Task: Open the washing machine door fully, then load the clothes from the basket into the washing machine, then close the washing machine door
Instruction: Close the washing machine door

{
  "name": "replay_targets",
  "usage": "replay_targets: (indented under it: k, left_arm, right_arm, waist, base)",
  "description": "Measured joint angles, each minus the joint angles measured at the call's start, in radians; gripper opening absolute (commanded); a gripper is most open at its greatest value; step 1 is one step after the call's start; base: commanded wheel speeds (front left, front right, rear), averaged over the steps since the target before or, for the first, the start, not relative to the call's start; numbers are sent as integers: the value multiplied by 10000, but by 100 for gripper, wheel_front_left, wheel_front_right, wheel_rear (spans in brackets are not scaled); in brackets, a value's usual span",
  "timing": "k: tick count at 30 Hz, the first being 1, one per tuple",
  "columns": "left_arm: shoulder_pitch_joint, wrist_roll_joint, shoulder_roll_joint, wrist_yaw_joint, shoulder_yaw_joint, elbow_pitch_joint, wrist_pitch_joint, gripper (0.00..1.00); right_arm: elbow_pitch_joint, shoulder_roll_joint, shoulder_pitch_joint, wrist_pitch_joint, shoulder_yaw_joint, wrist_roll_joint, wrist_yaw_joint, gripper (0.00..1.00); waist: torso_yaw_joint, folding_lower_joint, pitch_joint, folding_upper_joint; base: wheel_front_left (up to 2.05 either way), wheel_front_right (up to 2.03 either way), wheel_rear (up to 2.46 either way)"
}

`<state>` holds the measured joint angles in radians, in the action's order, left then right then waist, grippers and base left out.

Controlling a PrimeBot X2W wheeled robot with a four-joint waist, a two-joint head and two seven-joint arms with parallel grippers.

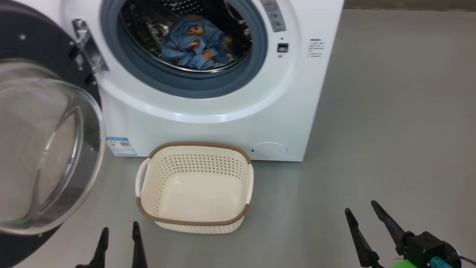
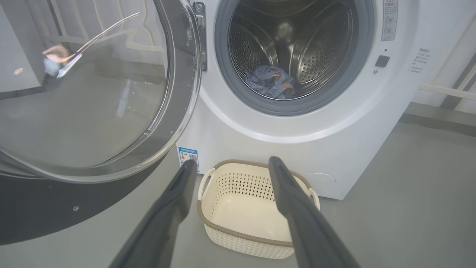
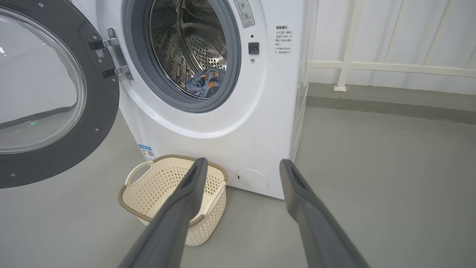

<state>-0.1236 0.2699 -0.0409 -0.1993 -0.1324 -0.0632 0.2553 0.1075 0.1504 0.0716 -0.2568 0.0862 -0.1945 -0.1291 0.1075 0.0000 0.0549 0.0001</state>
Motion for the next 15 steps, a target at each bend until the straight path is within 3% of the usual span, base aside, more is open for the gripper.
replay_targets:
  k: [15]
  left_arm:
    - [-10,527,-2,-430,-535,221,0,100]
  right_arm:
    - [-48,433,-343,0,366,0,0,100]
  waist:
    - [2245,0,-73,0]
  base:
    - [0,0,0]
